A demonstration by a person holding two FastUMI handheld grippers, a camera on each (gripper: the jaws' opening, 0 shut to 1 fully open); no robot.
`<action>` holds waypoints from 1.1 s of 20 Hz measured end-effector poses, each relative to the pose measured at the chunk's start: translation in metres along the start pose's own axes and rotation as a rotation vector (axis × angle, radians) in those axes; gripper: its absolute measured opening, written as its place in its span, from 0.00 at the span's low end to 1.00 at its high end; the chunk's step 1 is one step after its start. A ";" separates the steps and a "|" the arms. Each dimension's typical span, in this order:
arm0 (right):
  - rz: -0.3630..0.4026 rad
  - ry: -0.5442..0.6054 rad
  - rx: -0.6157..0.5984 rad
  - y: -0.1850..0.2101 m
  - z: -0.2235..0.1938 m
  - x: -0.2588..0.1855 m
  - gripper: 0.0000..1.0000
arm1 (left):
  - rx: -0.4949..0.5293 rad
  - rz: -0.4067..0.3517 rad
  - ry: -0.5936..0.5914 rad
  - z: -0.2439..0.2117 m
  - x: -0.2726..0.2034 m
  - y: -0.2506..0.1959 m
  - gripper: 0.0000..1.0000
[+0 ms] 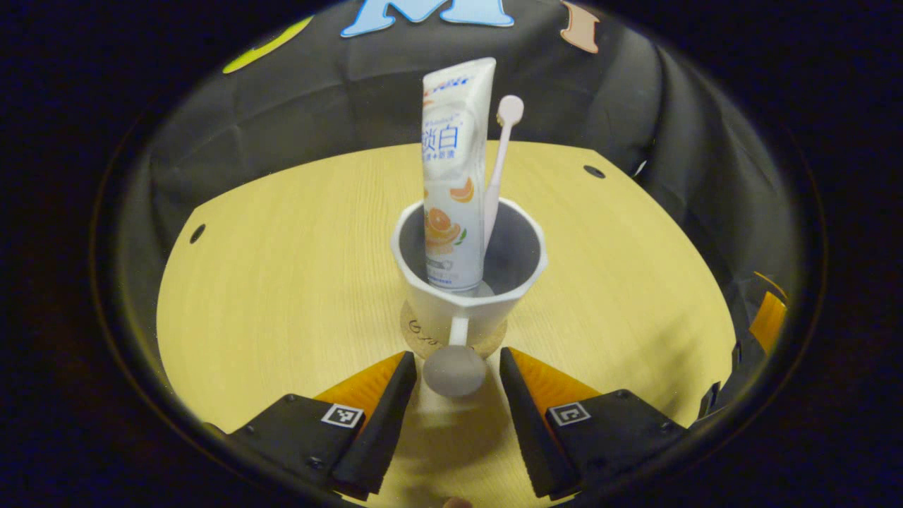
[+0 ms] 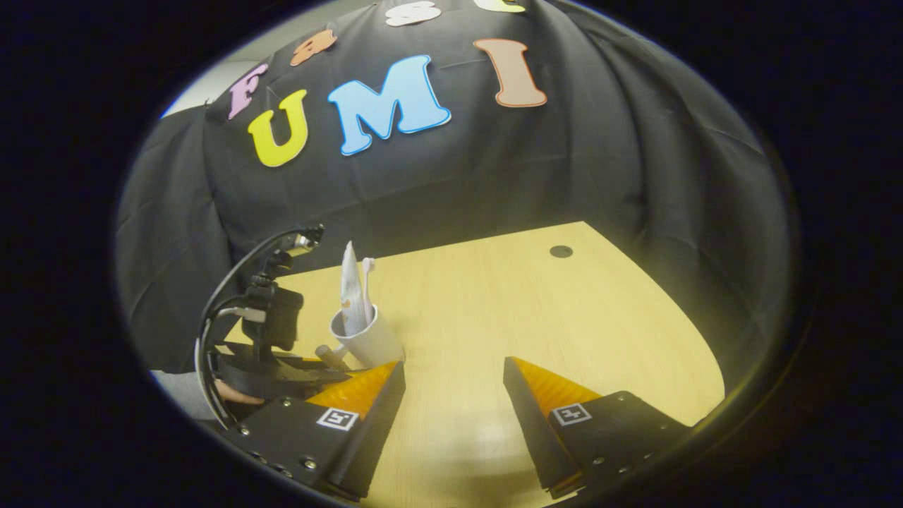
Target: Put the toothbrush and toothpaste on the desktop into the cup, then pick up the cup and place it on the coaster on the desktop.
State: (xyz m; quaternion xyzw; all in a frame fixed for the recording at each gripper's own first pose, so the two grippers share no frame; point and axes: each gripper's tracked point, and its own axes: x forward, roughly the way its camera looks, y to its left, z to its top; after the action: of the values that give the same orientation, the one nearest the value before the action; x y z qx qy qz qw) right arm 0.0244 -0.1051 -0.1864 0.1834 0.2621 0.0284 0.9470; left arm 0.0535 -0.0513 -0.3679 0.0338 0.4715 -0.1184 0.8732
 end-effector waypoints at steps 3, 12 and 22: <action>0.024 -0.023 -0.042 0.014 0.004 -0.006 0.84 | -0.033 0.023 -0.114 0.012 -0.034 0.003 0.98; 0.066 -0.204 -0.181 0.073 0.045 -0.044 0.84 | -0.047 0.069 -0.497 0.045 -0.168 0.022 0.92; -0.030 -0.407 -0.293 0.142 0.065 -0.100 0.95 | 0.006 0.073 -0.728 0.055 -0.273 0.045 0.93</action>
State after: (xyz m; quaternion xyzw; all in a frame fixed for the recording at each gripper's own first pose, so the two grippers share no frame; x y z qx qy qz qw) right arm -0.0225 -0.0098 -0.0349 0.0423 0.0615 0.0146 0.9971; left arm -0.0349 0.0304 -0.1128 0.0087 0.1278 -0.0931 0.9874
